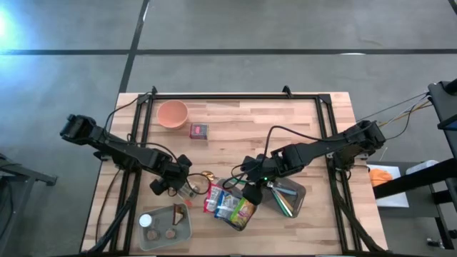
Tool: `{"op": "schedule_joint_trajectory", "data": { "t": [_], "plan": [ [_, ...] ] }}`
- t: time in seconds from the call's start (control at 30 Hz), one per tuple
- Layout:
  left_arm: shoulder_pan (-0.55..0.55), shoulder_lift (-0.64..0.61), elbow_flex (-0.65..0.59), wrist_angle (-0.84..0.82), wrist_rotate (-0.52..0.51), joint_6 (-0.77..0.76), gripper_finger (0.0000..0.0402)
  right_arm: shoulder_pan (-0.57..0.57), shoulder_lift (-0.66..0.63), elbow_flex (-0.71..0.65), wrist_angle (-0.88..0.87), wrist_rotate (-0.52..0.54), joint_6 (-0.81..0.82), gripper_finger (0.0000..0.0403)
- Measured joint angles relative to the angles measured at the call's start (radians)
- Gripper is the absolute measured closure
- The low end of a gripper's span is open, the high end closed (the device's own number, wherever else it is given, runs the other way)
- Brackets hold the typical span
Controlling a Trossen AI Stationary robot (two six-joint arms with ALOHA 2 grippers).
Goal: Pick & Place Food Item
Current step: Put the gold seasoning bottle into the left gray bin
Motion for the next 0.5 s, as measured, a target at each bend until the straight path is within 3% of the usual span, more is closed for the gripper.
{"op": "schedule_joint_trajectory", "data": {
  "t": [0.5],
  "plan": [
    [0.000, 0.000, 0.026, -0.049, 0.008, -0.079, 0.0110, 0.000, 0.000, 0.000, -0.001, -0.001, 0.003, 0.0147]
  ]
}}
